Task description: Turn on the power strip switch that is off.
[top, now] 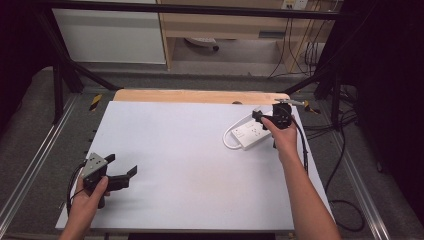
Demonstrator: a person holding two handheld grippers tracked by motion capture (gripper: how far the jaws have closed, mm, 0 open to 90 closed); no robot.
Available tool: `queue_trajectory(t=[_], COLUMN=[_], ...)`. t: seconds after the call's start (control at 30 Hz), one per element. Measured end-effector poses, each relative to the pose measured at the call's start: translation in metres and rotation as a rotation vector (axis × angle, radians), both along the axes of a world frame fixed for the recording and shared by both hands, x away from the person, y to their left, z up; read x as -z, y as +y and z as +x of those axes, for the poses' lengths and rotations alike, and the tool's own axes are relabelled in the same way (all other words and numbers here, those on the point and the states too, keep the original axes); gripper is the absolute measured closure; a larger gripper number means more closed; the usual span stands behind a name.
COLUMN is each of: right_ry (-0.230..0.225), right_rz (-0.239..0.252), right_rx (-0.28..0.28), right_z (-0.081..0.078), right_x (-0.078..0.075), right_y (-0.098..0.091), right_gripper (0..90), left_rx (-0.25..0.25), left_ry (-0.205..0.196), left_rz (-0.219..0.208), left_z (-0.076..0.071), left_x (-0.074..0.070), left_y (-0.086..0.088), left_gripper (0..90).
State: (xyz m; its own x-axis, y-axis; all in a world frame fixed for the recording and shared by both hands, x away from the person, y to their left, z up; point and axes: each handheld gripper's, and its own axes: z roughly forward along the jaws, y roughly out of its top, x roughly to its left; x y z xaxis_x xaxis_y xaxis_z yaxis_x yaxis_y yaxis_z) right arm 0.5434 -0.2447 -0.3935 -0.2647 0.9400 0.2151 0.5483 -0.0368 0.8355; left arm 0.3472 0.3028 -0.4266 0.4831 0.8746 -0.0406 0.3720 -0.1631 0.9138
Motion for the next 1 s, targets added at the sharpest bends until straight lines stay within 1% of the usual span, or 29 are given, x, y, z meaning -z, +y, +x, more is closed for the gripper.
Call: queue_trajectory(t=[0.17, 0.27, 0.47, 0.57, 0.67, 0.73, 0.87, 1.0], right_ry=[-0.015, -0.041, -0.083, -0.112, -0.128, -0.141, -0.157, -0.164], right_rz=[0.004, 0.009, 0.01, 0.019, 0.013, 0.022, 0.003, 0.009], right_rx=[-0.027, -0.046, -0.063, -0.078, -0.09, -0.098, -0.11, -0.124], right_z=[-0.011, -0.019, -0.039, -0.049, -0.059, -0.066, -0.077, -0.087], right_x=[-0.009, -0.014, -0.021, -0.022, -0.023, -0.022, -0.021, -0.02], right_y=[0.005, 0.008, 0.014, 0.015, 0.017, 0.017, 0.016, 0.015], right_gripper=[5.4, 5.2, 4.4, 4.2, 4.1, 4.2, 4.2, 4.2], left_rx=[-0.004, -0.004, -0.007, -0.006, -0.006, -0.006, -0.009, -0.009], left_ry=[0.001, 0.0, -0.001, 0.0, 0.0, 0.0, 0.002, 0.001], left_rz=[-0.007, -0.007, -0.009, -0.01, -0.009, -0.009, -0.011, -0.011], left_z=[-0.001, -0.001, -0.002, -0.002, -0.002, -0.003, -0.003, -0.003], left_x=[0.0, 0.0, 0.0, 0.0, 0.0, 0.0, 0.0, 0.0], left_y=[0.0, 0.001, 0.001, 0.001, 0.001, 0.001, 0.002, 0.001], left_gripper=[5.7, 5.7, 5.7, 5.7, 5.7, 5.7, 5.7, 5.7])
